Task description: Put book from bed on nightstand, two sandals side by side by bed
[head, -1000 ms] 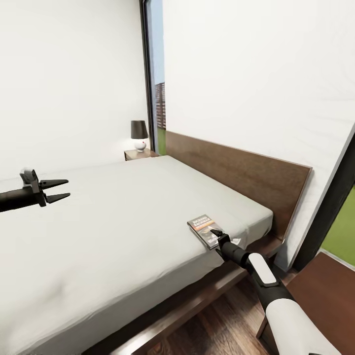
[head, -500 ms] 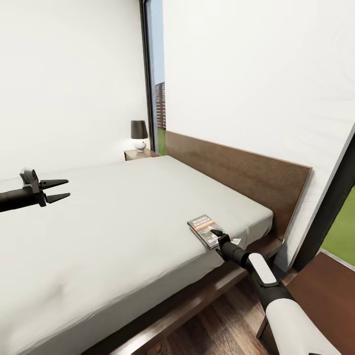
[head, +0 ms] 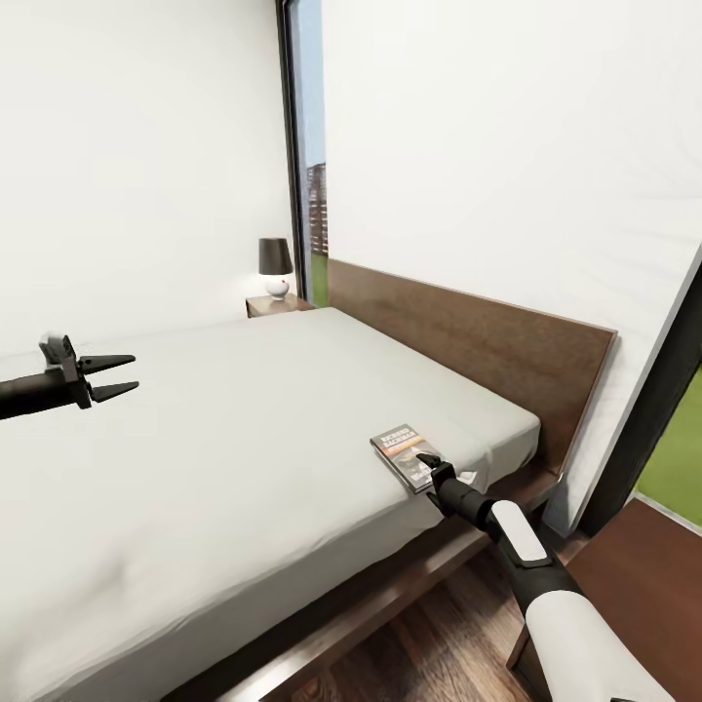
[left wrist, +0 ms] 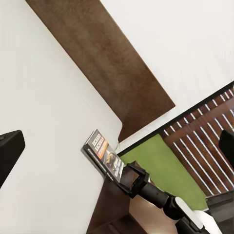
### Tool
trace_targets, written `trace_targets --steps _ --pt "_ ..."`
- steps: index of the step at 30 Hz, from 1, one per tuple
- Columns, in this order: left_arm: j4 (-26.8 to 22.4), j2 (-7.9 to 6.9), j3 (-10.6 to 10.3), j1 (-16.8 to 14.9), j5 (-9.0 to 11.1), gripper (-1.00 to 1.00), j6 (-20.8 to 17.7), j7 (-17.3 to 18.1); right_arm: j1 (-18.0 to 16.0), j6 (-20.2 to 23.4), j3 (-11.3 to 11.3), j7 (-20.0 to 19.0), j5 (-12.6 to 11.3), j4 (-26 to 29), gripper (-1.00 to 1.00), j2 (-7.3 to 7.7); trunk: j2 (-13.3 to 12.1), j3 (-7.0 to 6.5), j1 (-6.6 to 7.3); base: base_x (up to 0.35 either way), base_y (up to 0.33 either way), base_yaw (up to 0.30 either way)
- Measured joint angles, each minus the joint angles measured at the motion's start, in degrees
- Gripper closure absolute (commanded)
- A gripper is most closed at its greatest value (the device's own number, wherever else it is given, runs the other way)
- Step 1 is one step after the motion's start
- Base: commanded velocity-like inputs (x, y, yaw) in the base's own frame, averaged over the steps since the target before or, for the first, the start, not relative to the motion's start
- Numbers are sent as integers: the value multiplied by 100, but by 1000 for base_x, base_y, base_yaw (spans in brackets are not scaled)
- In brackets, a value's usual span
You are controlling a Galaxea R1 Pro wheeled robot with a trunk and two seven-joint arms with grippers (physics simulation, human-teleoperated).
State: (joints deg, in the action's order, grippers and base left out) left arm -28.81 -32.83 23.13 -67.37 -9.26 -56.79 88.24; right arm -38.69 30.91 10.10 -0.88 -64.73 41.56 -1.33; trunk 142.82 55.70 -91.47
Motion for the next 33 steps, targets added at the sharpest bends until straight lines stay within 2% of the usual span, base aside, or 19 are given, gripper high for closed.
trace_targets --steps 21,22,33 --pt "0 -7 0 -1 -4 -100 0 0 0 0 1 0 1 0 -100 0 0 0 0 0 0 0" --pt "0 -7 0 0 -5 -100 0 0 -1 0 2 0 1 0 100 0 0 0 0 0 0 0" --pt "0 -70 -6 1 1 -100 0 0 1 5 -1 -3 -2 1 100 8 0 0 0 0 0 0"
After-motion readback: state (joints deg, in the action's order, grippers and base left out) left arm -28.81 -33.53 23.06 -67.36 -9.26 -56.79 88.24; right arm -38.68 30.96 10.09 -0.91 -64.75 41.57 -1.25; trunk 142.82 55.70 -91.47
